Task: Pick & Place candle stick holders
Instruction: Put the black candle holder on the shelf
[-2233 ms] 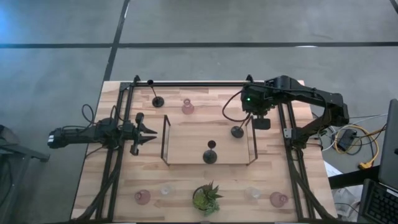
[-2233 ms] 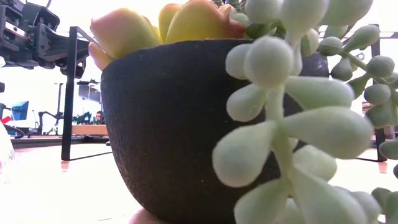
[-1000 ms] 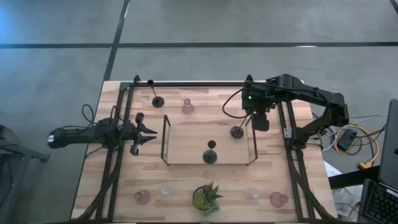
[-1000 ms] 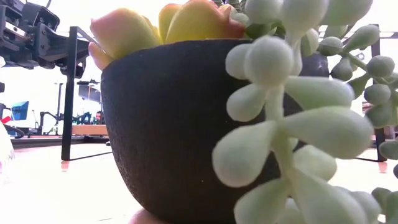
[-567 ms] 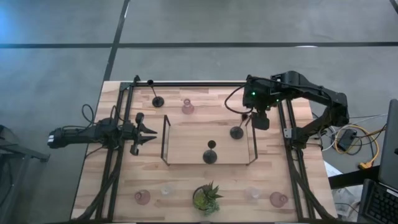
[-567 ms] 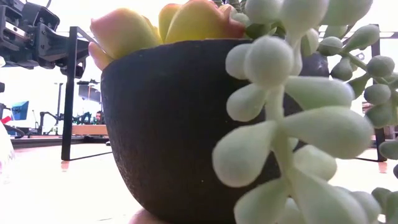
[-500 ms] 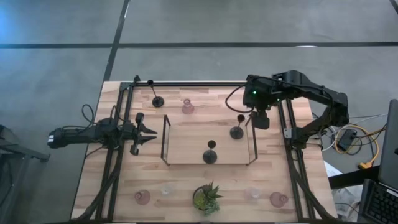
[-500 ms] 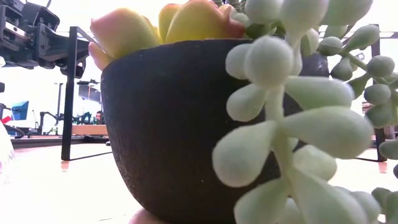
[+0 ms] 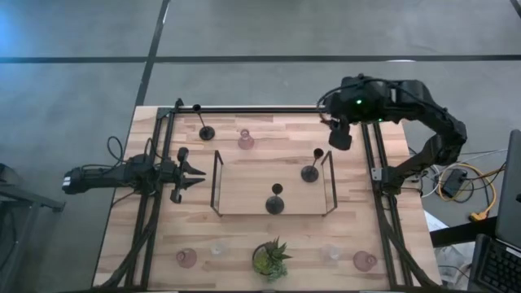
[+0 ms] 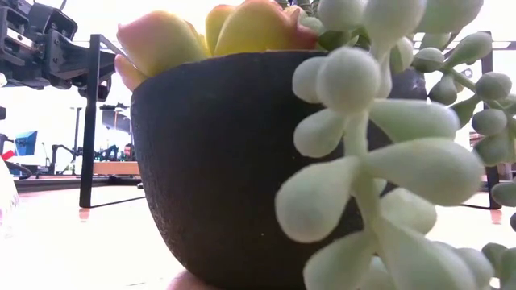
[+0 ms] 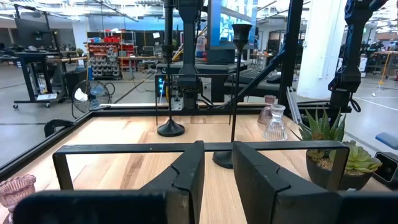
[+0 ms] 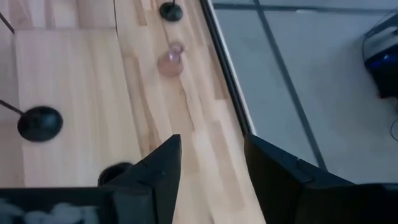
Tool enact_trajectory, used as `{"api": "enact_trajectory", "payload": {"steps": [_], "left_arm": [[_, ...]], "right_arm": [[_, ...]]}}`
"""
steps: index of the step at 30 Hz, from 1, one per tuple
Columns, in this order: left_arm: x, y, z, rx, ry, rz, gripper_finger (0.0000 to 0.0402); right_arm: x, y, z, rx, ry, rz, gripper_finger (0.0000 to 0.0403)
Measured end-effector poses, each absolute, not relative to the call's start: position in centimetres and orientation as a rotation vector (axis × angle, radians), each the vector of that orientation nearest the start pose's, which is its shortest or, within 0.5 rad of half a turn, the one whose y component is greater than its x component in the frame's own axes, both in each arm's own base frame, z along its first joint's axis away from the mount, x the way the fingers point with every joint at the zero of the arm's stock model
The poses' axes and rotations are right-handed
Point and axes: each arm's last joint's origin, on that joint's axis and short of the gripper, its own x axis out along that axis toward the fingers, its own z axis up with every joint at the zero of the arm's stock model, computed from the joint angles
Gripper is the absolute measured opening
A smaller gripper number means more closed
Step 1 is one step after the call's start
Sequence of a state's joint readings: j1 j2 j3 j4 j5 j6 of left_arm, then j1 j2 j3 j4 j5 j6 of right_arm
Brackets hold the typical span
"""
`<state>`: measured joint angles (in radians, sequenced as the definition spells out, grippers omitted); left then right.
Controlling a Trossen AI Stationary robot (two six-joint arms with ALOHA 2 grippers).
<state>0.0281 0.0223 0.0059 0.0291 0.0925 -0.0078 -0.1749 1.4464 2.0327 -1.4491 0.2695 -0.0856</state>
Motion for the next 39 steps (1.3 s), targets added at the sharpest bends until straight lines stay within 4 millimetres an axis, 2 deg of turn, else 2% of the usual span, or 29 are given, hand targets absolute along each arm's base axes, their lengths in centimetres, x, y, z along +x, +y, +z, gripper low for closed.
{"api": "enact_trajectory", "payload": {"steps": [6, 13, 21, 26, 31, 39], "left_arm": [[9.9, 0.0, 16.7, -0.007, -0.012, -0.064, 0.0088], [9.9, 0.0, 16.7, -0.007, -0.012, -0.064, 0.0088], [9.9, 0.0, 16.7, -0.007, -0.012, -0.064, 0.0088], [9.9, 0.0, 16.7, -0.007, -0.012, -0.064, 0.0088], [9.9, 0.0, 16.7, -0.007, -0.013, -0.065, 0.0088], [9.9, 0.0, 16.6, -0.007, -0.012, -0.064, 0.0088]], "right_arm": [[20.2, -4.2, 48.6, -0.099, 0.915, -0.340, 0.0134], [18.8, -3.5, 48.1, 0.021, 0.929, -0.227, 0.0080], [15.7, -2.8, 47.5, 0.084, 0.909, -0.194, 0.0021], [13.7, -2.5, 46.4, 0.025, 0.763, -0.177, 0.0009], [12.5, -2.3, 43.5, -0.046, 0.644, -0.159, 0.0008], [11.3, -1.9, 36.1, 0.003, 0.650, -0.112, 0.0008]]}}
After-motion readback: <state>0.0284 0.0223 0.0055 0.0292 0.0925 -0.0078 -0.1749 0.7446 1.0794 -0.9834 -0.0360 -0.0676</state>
